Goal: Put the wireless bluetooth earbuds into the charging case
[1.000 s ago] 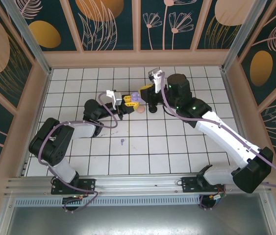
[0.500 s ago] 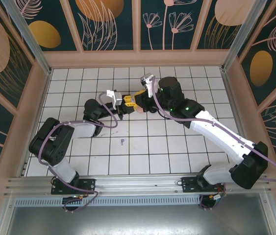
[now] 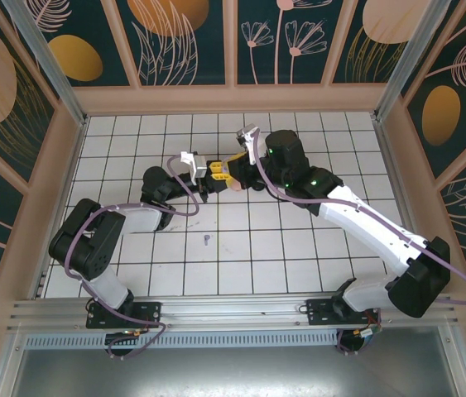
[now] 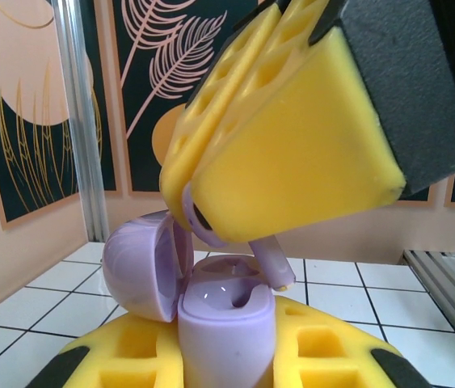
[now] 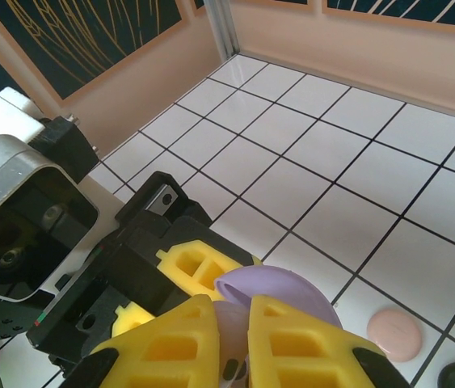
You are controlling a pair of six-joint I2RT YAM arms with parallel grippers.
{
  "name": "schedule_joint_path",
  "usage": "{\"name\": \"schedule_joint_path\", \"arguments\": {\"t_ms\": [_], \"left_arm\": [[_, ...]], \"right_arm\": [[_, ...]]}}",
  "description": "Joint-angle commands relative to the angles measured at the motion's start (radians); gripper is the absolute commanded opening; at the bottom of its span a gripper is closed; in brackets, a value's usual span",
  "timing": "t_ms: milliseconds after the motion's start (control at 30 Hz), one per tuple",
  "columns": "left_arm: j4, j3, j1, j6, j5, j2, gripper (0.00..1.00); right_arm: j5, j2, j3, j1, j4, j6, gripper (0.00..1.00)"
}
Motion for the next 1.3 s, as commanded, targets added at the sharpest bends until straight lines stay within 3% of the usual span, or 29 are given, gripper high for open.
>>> {"name": "schedule_joint_path", "arguments": {"t_ms": [0, 1000, 1267], "left_arm": [[0.009, 0.024, -0.008, 0.012, 0.02, -0.009, 0.0], [-0.026, 0.041, -0.009, 0.001, 0.019, -0.038, 0.0], [-0.019, 0.044, -0.008, 0.001, 0.006, -0.046, 0.0]], "right_arm": [[0.001, -0.02, 0.036, 0.005, 0.008, 0.002, 0.12], [0.02, 0.02, -0.002, 0.013, 0.034, 0.035, 0.12], [0.08, 0.02, -0.029, 0.049, 0.009, 0.022, 0.11]]}}
